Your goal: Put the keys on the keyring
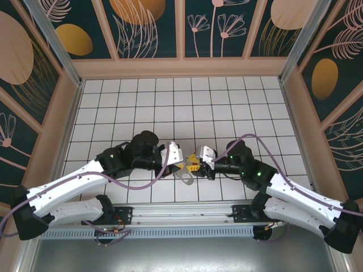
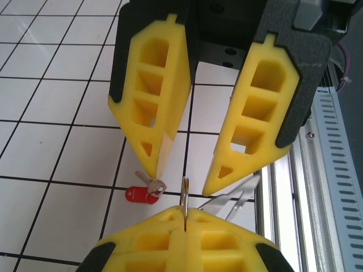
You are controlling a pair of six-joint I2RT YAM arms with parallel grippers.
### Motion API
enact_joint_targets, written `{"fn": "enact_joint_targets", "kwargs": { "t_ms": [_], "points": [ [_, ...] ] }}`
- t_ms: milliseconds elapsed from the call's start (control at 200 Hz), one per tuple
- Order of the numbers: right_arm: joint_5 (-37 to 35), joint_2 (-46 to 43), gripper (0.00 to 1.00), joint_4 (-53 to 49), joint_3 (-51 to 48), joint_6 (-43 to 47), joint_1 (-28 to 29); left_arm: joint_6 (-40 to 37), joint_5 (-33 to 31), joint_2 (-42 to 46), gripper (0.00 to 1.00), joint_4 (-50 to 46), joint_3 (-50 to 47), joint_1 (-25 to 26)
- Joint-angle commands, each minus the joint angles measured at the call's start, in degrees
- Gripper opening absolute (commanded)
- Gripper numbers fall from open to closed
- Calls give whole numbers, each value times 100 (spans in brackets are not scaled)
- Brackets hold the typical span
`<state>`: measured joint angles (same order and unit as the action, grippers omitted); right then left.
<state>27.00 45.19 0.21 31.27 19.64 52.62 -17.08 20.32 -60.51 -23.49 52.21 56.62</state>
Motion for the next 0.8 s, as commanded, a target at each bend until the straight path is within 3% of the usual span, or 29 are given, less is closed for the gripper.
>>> {"fn": "enact_joint_targets", "kwargs": {
  "t_ms": [0, 250, 350, 460, 561, 796],
  "points": [
    [-2, 106, 27, -21, 213, 135, 73, -156, 25, -64, 0, -88, 199, -7],
    [97, 341, 17, 228, 284, 189, 106, -236, 0, -118, 0, -194, 229, -10],
    [16, 417, 0, 294, 275, 190, 134, -232, -4, -136, 0, -180, 237, -3],
    [-133, 317, 0, 423, 196, 135, 148, -96, 54, -33, 0, -13, 164, -6],
    [-97, -45, 0, 910, -59, -78, 146, 107, 220, 202, 16, 326, -65, -8],
    [143, -540, 0, 2195, -601, -756, 99, 816, 362, 622, 24, 1364, -615, -12]
  ]
}}
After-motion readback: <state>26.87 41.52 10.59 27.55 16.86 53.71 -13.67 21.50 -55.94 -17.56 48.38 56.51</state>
